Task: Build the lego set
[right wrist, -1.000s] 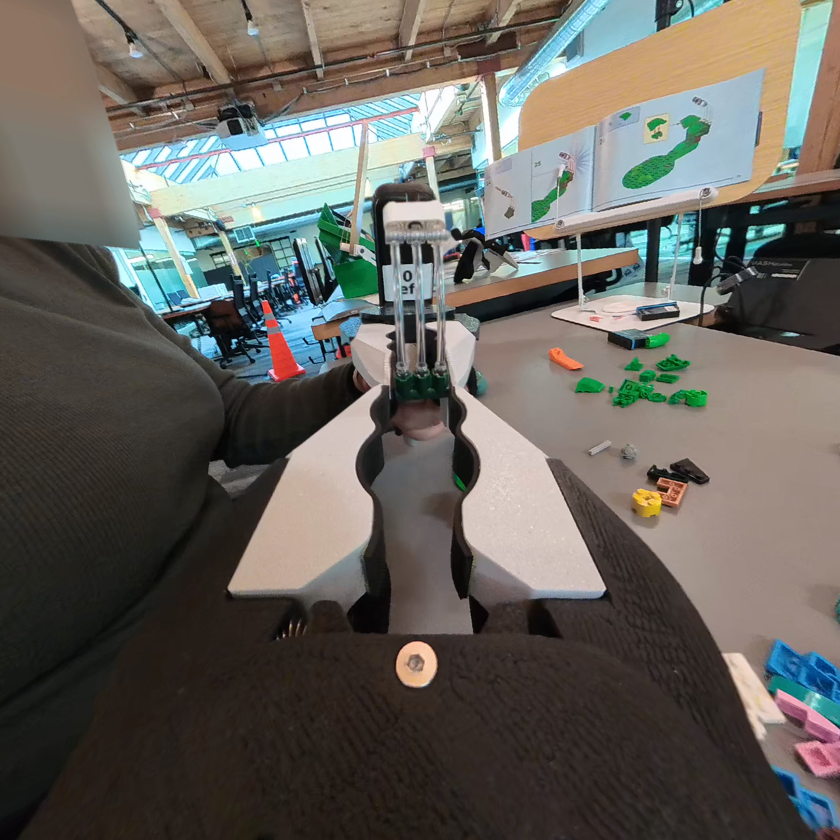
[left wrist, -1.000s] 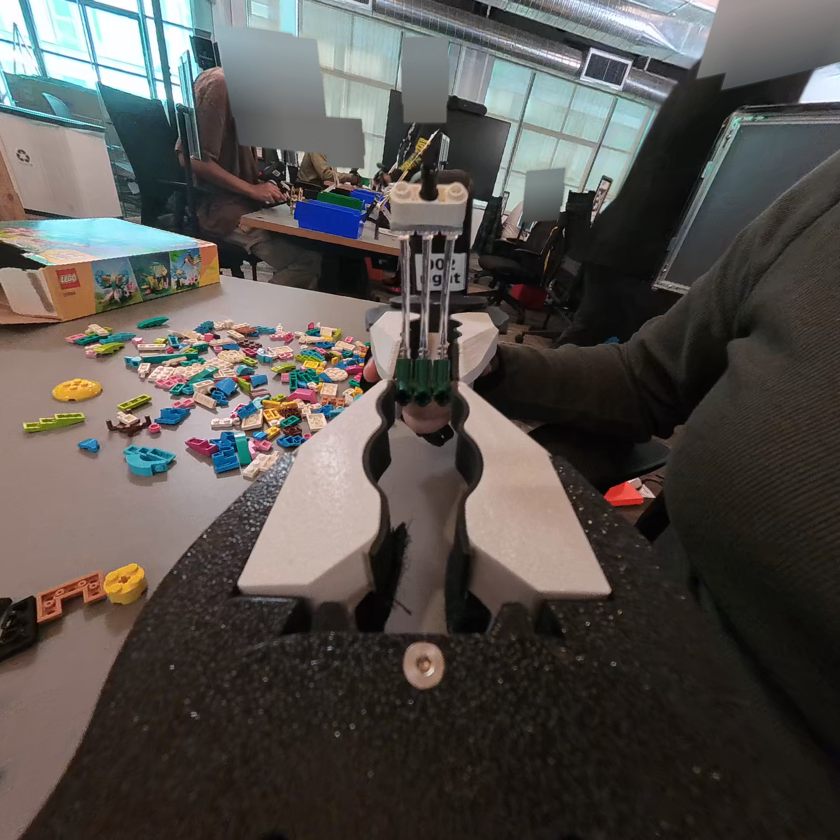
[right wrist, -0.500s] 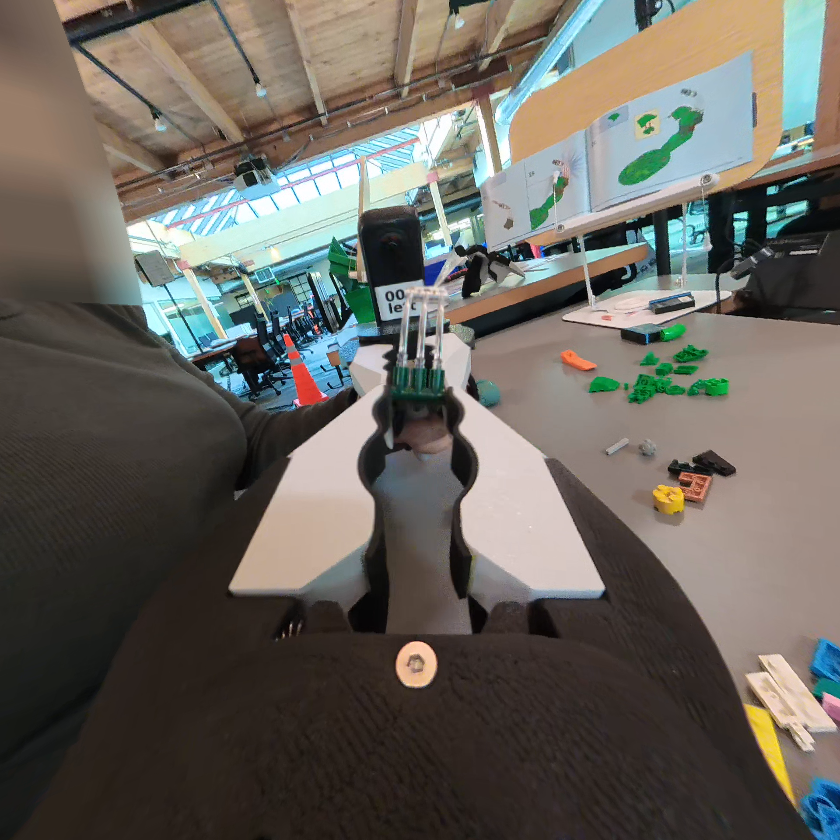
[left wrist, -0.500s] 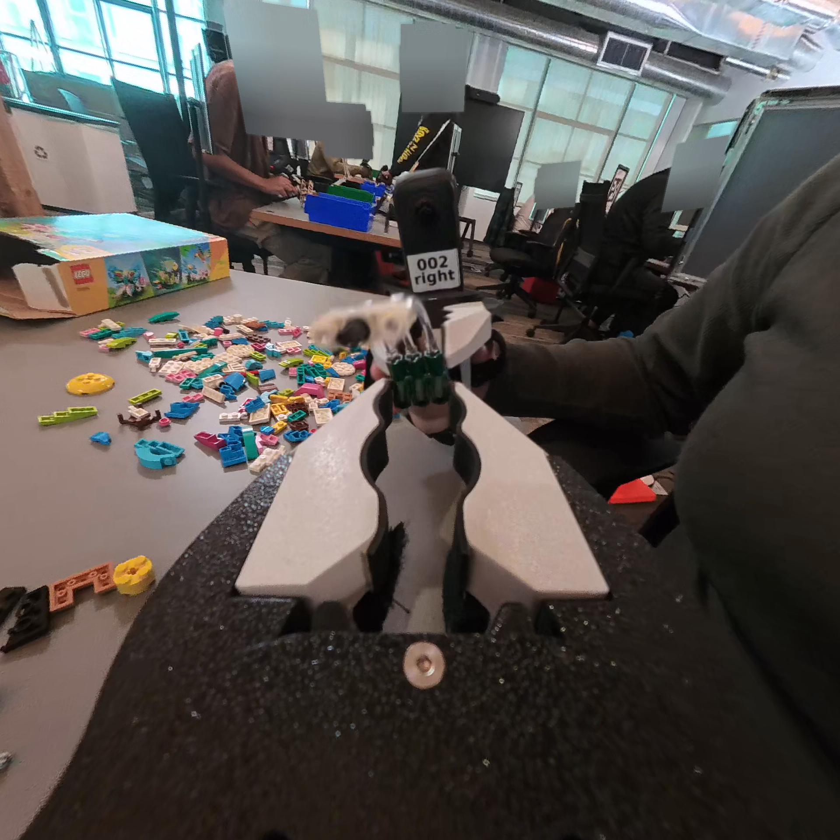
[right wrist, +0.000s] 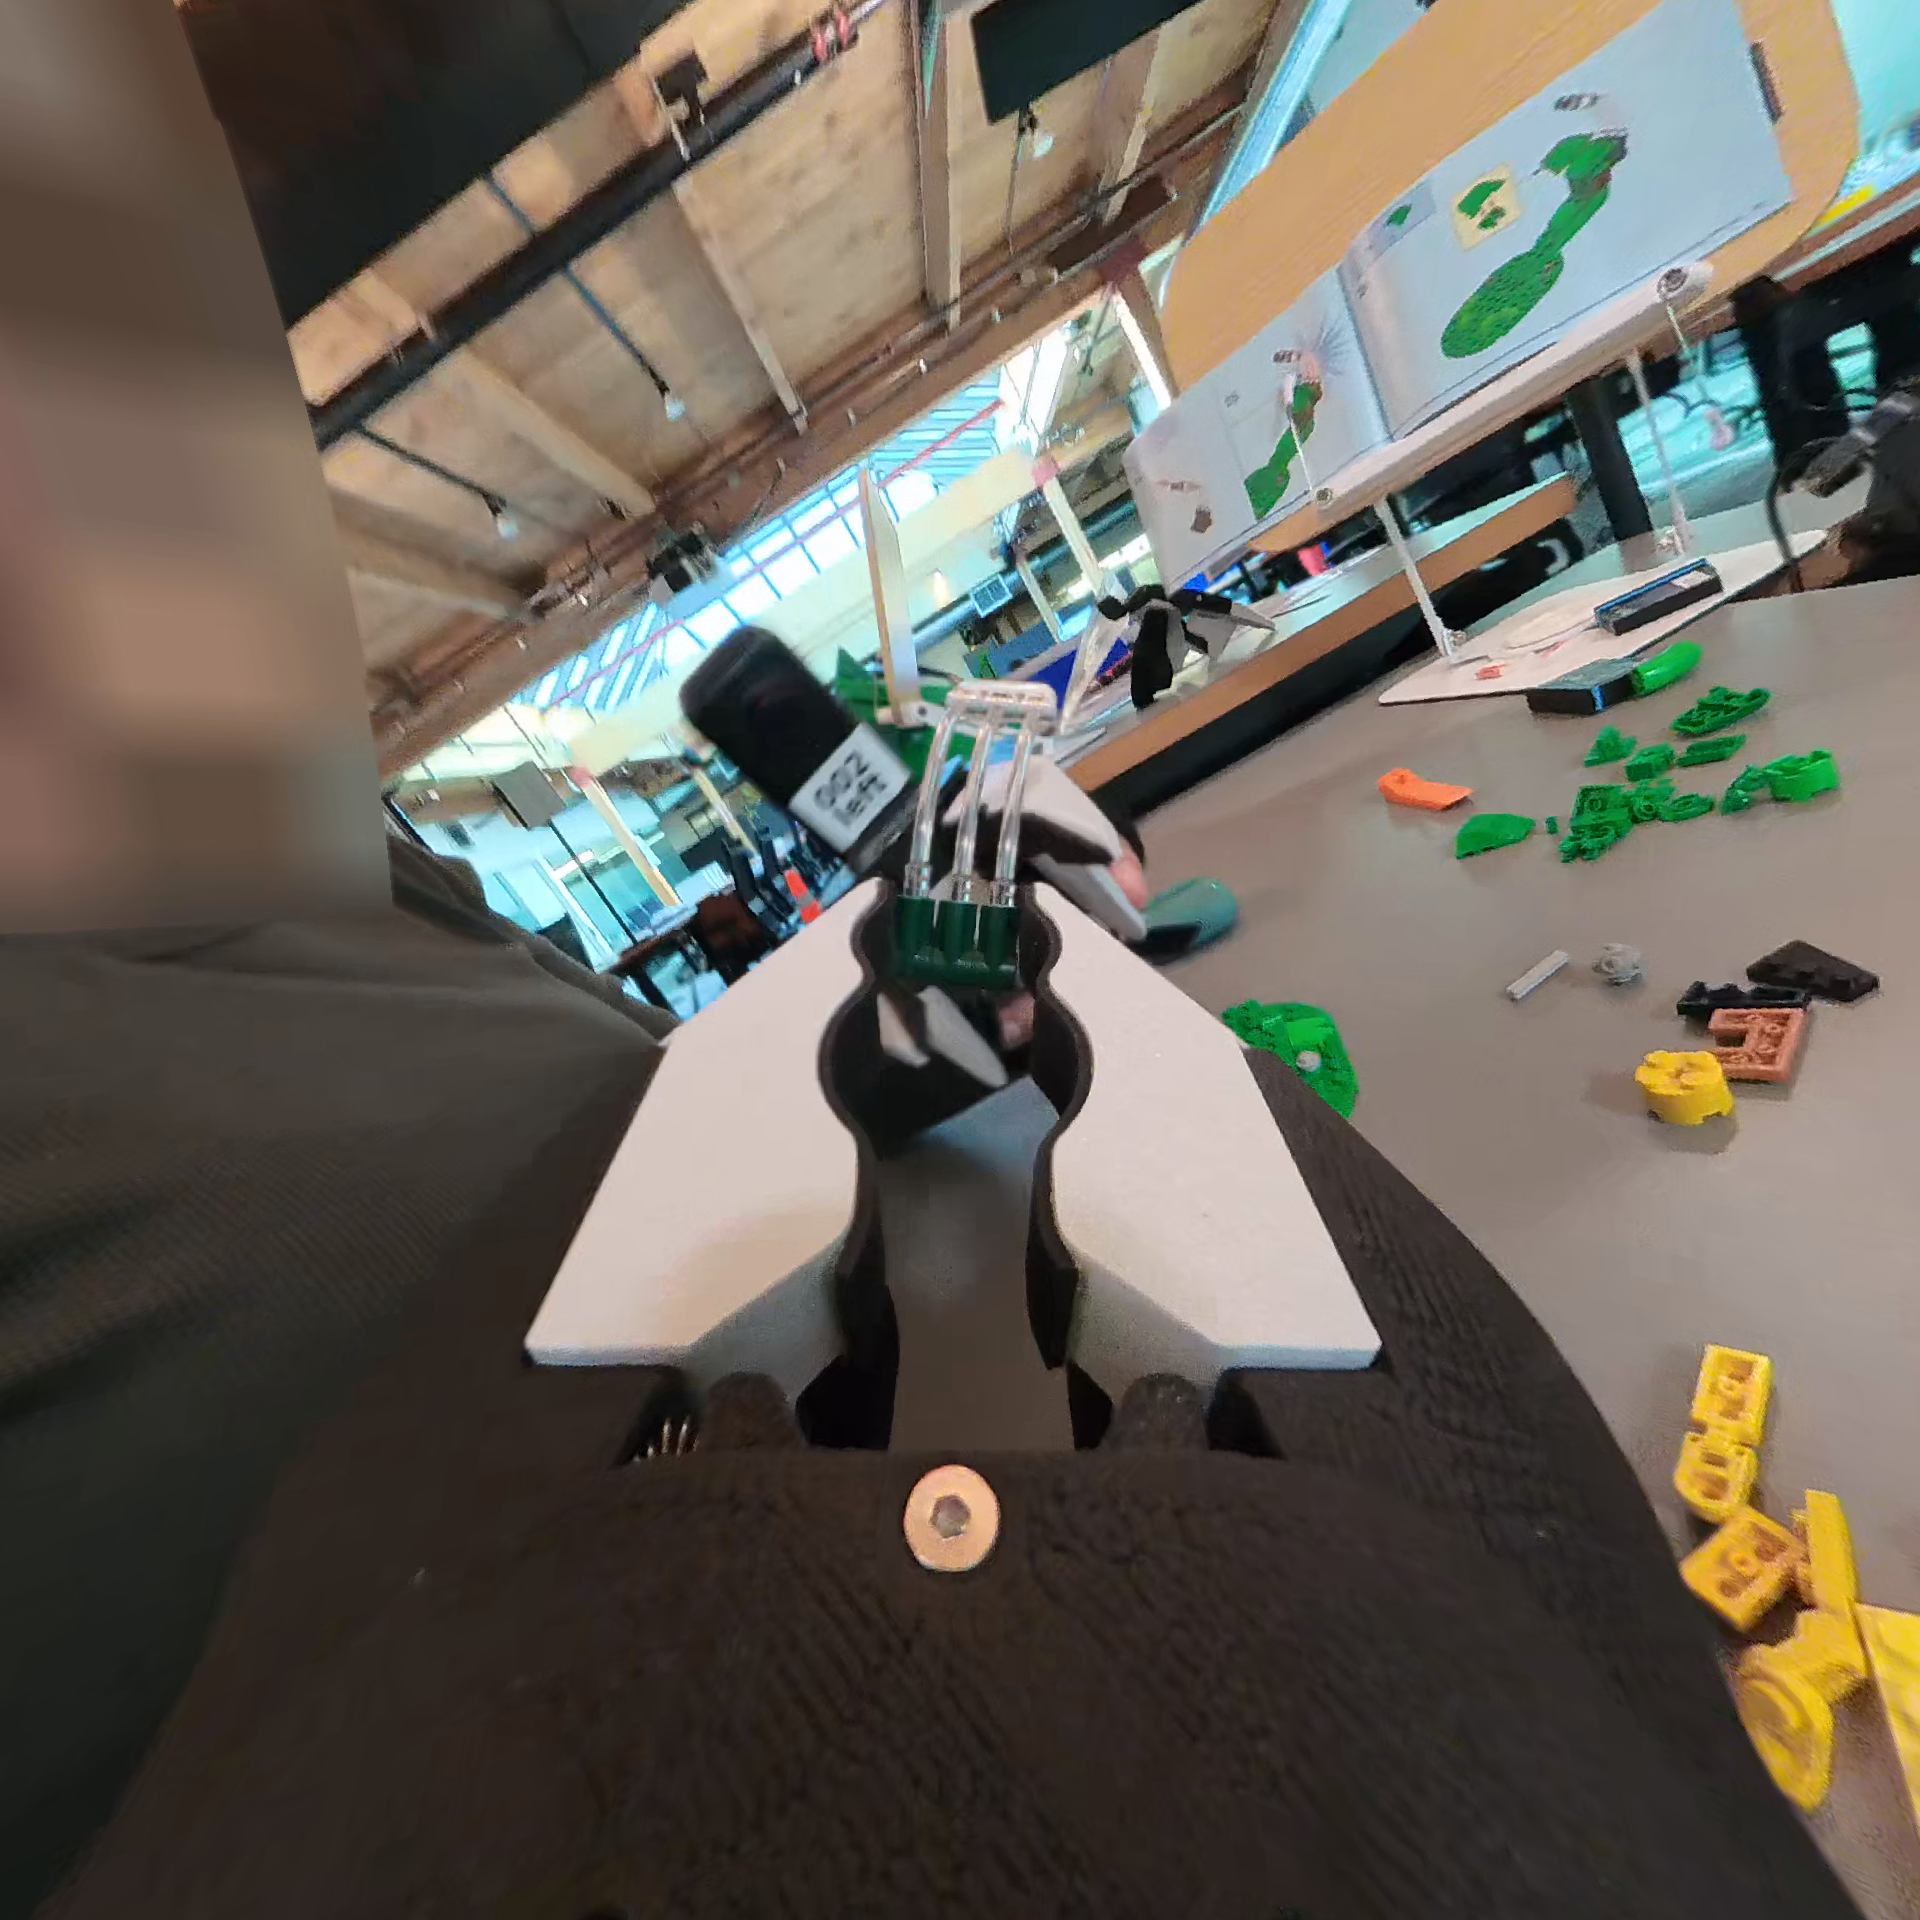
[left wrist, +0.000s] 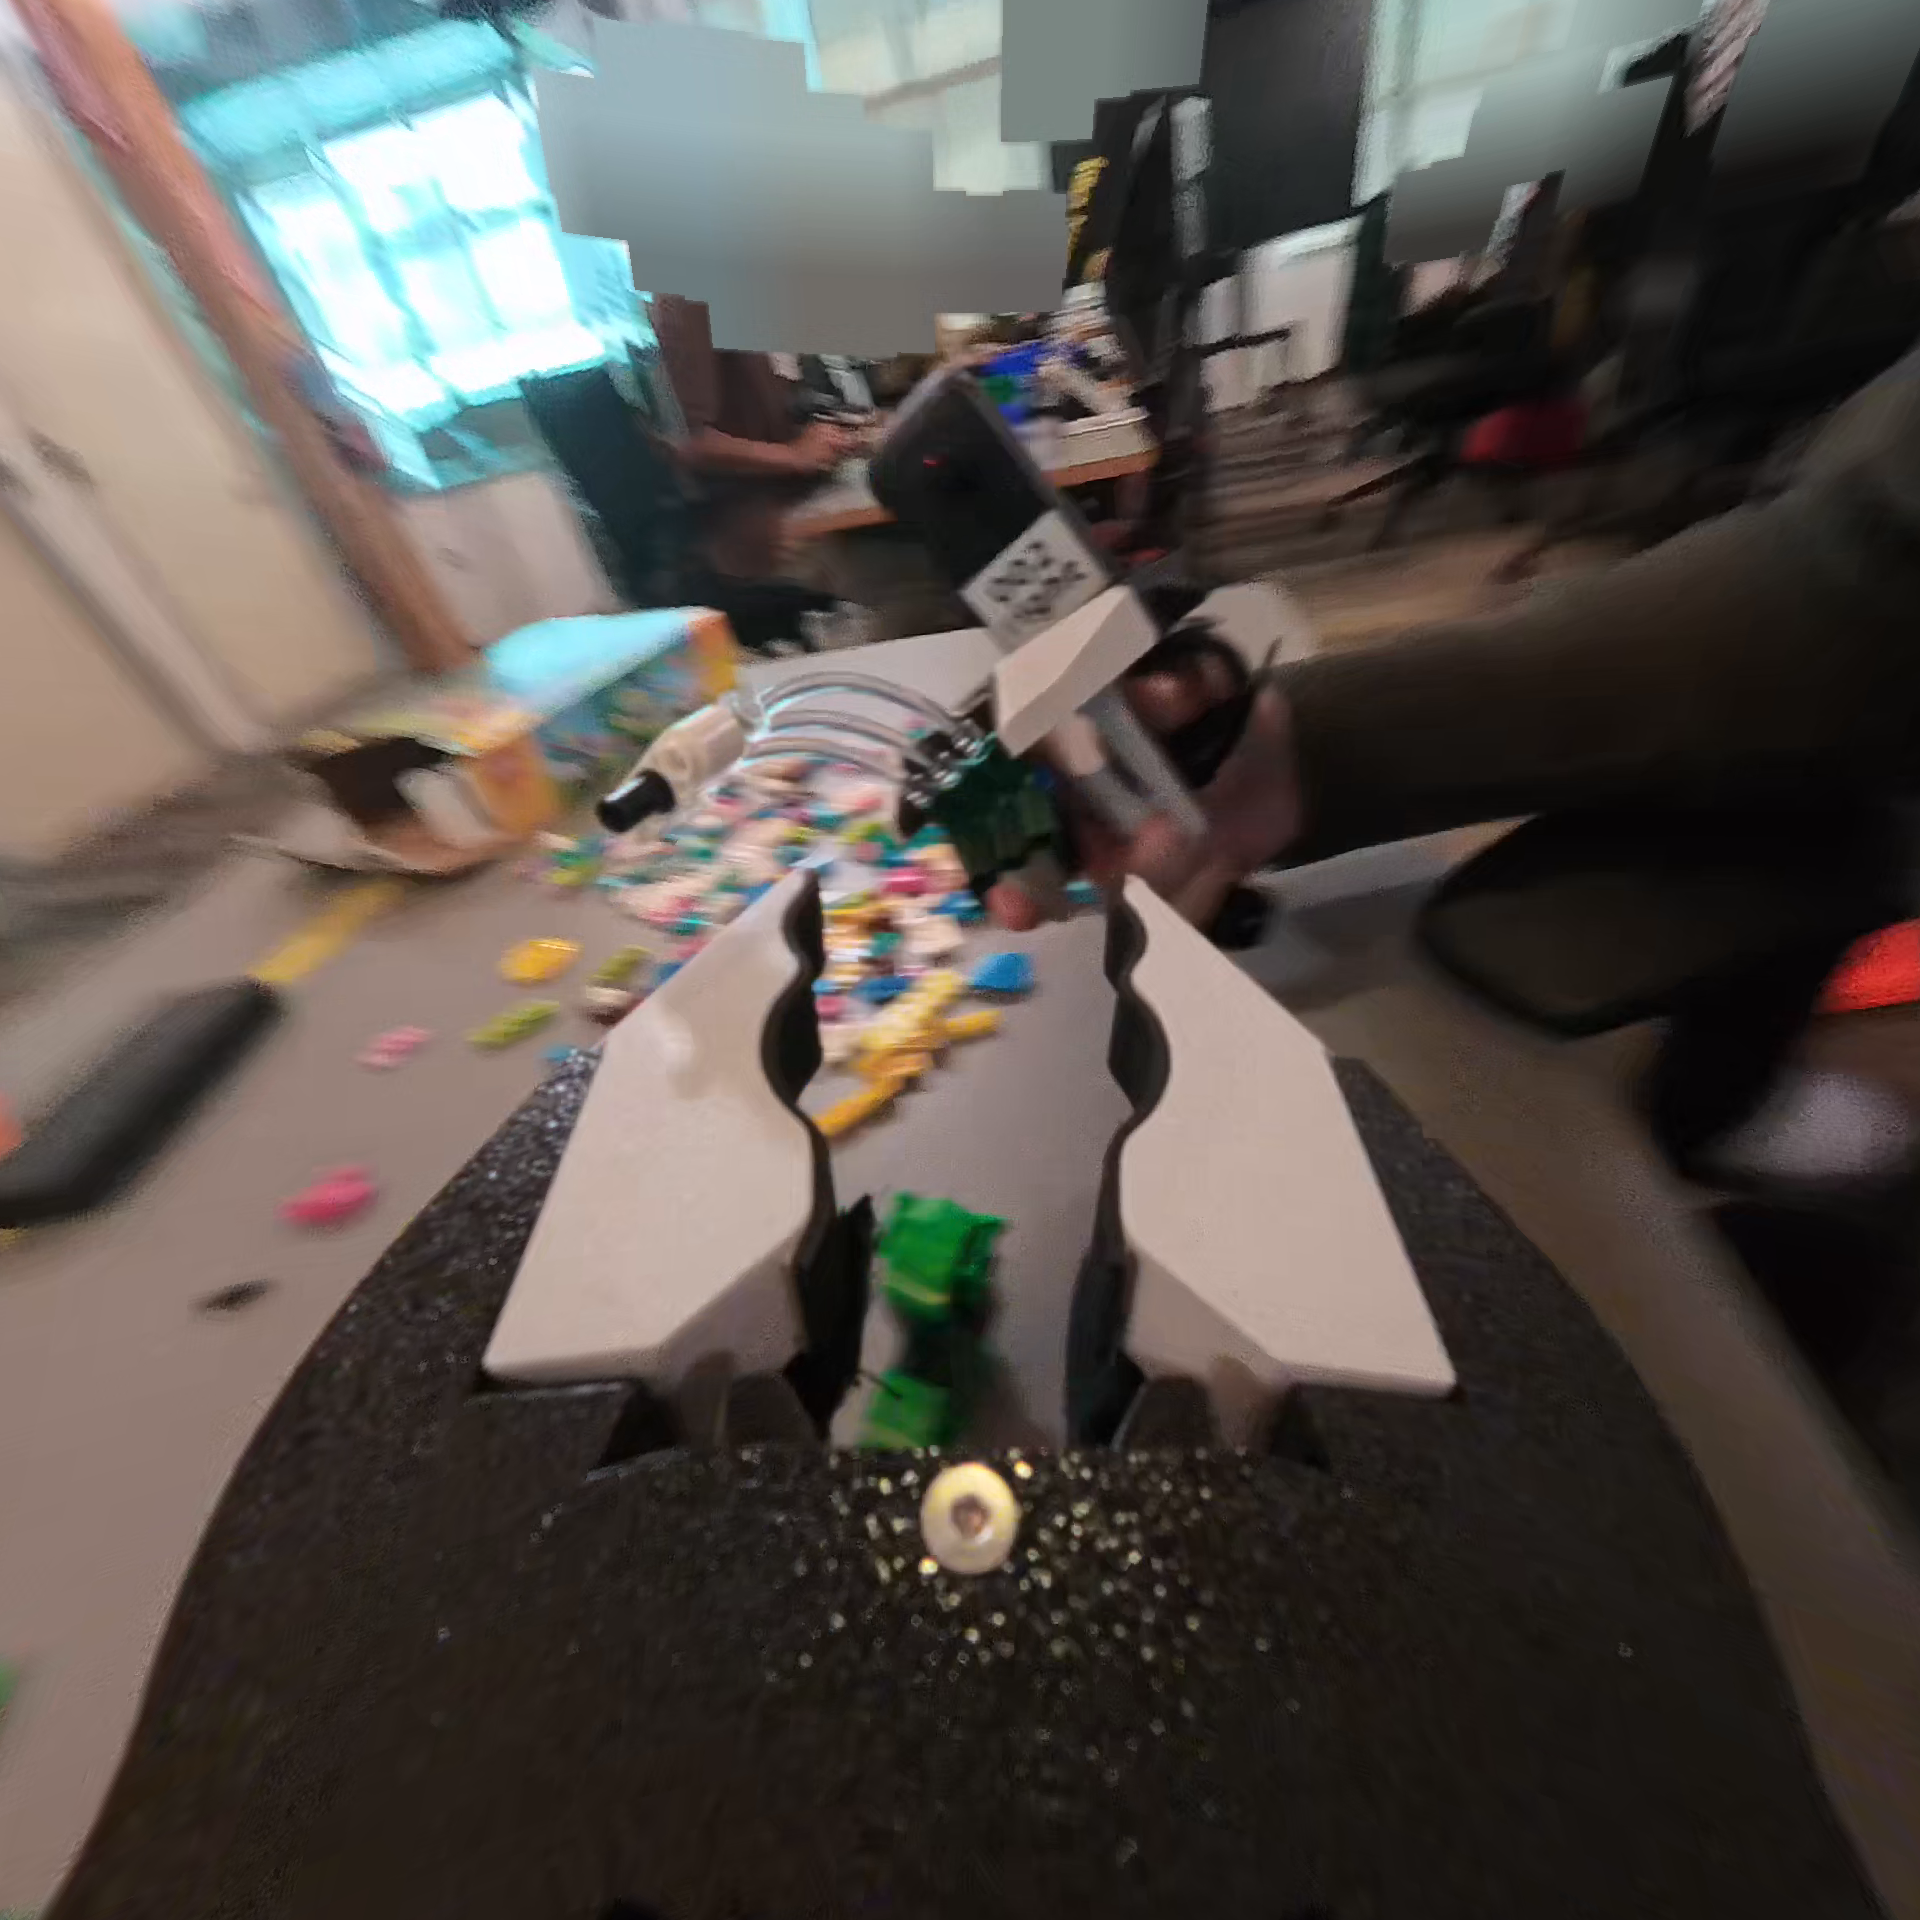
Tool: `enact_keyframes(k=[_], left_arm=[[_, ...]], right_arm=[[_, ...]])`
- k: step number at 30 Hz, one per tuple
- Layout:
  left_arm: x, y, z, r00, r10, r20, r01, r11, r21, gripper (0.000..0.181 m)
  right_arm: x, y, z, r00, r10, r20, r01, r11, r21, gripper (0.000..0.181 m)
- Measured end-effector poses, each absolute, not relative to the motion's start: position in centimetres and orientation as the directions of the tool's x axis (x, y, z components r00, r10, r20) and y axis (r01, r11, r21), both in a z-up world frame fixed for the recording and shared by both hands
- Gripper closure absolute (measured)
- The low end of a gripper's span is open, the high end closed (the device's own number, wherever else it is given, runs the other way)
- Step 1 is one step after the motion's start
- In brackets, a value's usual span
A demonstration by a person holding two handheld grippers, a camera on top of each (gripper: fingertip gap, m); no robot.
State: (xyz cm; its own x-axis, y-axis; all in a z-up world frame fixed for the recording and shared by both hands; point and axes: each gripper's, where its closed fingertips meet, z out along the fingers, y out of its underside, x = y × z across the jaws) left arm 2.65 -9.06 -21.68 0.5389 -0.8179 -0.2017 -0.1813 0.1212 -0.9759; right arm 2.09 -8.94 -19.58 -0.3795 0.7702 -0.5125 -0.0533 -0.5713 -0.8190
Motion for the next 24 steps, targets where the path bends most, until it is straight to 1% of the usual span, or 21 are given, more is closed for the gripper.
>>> enact_keyframes(k=[2,3,4,6,8,14,18,24], left_arm=[[1.7,-8.3,-21.5,0.595,-0.681,-0.426,-0.319,0.287,-0.903,0.138],[1.7,-8.2,-21.6,0.590,-0.636,-0.497,-0.375,0.330,-0.866,0.140],[1.9,-8.4,-21.7,0.577,-0.608,-0.545,-0.405,0.367,-0.837,0.140],[2.3,-8.8,-21.1,0.575,-0.545,-0.610,-0.418,0.446,-0.792,0.151],[2.6,-9.1,-20.7,0.567,-0.494,-0.658,-0.433,0.501,-0.749,0.155],[3.1,-9.1,-20.6,0.547,-0.381,-0.746,-0.512,0.553,-0.658,0.170],[3.5,-9.2,-20.6,0.538,-0.356,-0.764,-0.525,0.567,-0.634,0.176],[3.5,-9.3,-20.6,0.522,-0.311,-0.794,-0.554,0.585,-0.593,0.176]], right_arm=[[2.0,-8.7,-19.7,-0.371,0.760,-0.533,-0.053,-0.590,-0.805,0.159],[1.9,-8.7,-19.8,-0.368,0.761,-0.534,-0.052,-0.590,-0.805,0.159],[1.8,-8.7,-19.9,-0.368,0.758,-0.539,-0.049,-0.595,-0.803,0.159],[1.7,-8.8,-19.9,-0.373,0.748,-0.549,-0.044,-0.606,-0.795,0.159],[1.7,-8.8,-19.8,-0.379,0.739,-0.557,-0.049,-0.617,-0.785,0.159],[1.8,-8.3,-19.4,-0.367,0.749,-0.552,-0.085,-0.618,-0.782,0.159],[1.9,-8.3,-19.1,-0.372,0.747,-0.551,-0.096,-0.621,-0.778,0.159],[2.0,-8.4,-19.1,-0.378,0.751,-0.542,-0.092,-0.613,-0.785,0.159]])
